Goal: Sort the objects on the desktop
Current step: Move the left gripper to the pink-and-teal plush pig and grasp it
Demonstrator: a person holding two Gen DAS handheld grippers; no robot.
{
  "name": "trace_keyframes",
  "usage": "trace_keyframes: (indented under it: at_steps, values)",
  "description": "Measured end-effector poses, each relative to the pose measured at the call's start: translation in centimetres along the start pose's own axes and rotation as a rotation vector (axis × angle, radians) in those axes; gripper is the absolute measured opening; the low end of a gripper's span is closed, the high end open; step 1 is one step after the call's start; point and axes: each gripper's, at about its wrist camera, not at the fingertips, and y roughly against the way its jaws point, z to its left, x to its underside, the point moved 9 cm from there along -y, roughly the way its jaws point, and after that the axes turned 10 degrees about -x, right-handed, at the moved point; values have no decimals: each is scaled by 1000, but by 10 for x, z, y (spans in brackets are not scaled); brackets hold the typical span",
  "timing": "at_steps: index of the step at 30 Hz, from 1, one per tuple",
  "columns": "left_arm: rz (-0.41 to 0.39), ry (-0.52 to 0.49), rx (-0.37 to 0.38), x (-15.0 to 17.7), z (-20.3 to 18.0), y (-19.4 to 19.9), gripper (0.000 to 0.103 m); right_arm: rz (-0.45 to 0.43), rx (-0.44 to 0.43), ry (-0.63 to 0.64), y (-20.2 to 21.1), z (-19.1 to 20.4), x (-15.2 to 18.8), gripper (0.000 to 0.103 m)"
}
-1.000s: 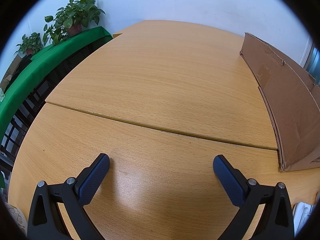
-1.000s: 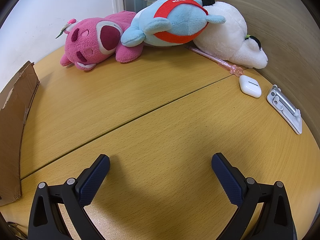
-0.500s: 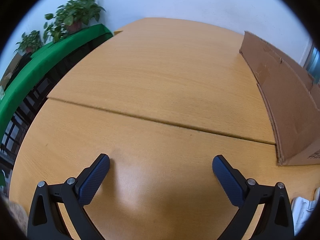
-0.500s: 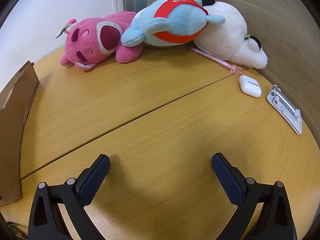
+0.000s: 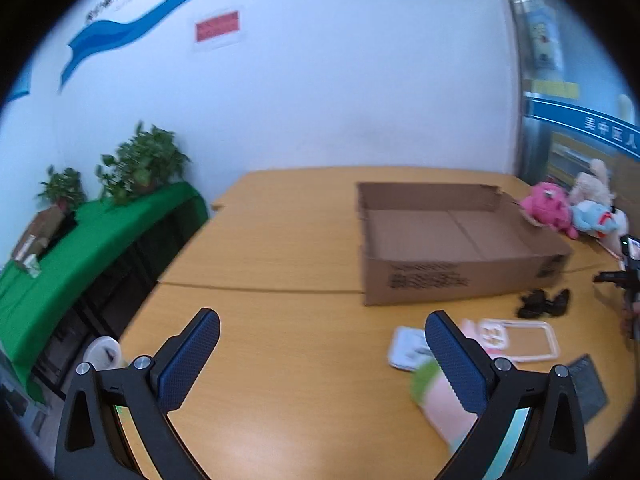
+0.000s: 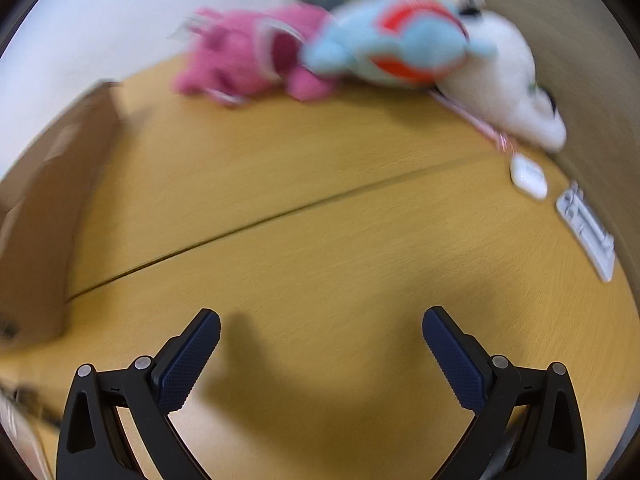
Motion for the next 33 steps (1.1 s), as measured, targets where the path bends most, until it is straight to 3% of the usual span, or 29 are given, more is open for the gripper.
trace_keyframes:
  at_steps: [3,6,10,14,20,25,27,30,33]
  values:
    - [75,11,139,12,-32,1,103,-119,-69,94,62,39,6,103]
    - [114,33,264,24,-67,9,103,-236,-218,194,140,88,18,103]
    - [184,28,371,41,-96,1,103,-287,-446,395,226,169,59,103]
    - [277,51,402,65,-107,-22,103,-149,-686,509,253,250,130,103]
    - [367,99,434,90,-114,-40,103,122,-892,638,233,350,236,103]
    - [413,131,473,97,-119,-50,102,231,-879,666,204,375,264,101]
    - [429,131,486,100,-121,-53,102,265,-849,655,188,380,266,92]
    - [464,162,534,105,-121,-56,102,342,-937,628,180,391,279,83]
    - [481,194,565,107,-113,-56,100,334,-936,703,188,398,289,85]
